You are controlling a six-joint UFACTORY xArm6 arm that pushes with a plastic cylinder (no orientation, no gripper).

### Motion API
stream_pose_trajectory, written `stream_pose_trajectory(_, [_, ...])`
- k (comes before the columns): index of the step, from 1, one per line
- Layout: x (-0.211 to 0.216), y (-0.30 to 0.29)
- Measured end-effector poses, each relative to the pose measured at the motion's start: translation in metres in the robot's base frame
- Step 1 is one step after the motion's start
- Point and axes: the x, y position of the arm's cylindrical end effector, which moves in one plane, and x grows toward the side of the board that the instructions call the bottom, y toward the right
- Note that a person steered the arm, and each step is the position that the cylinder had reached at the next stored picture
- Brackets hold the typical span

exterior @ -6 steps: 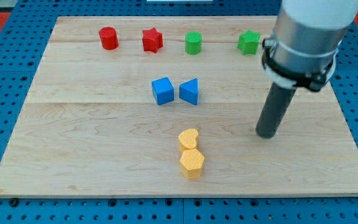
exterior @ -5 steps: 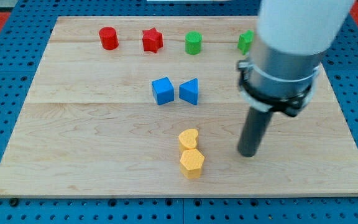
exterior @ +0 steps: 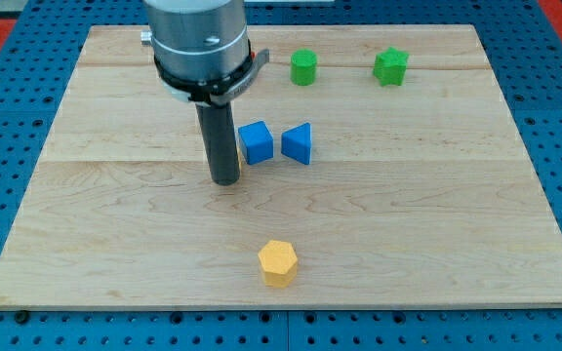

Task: Slide the yellow heart to the left of the blue cube

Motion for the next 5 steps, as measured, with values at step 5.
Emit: stream_pose_trajectory(5, [0.073,0.164])
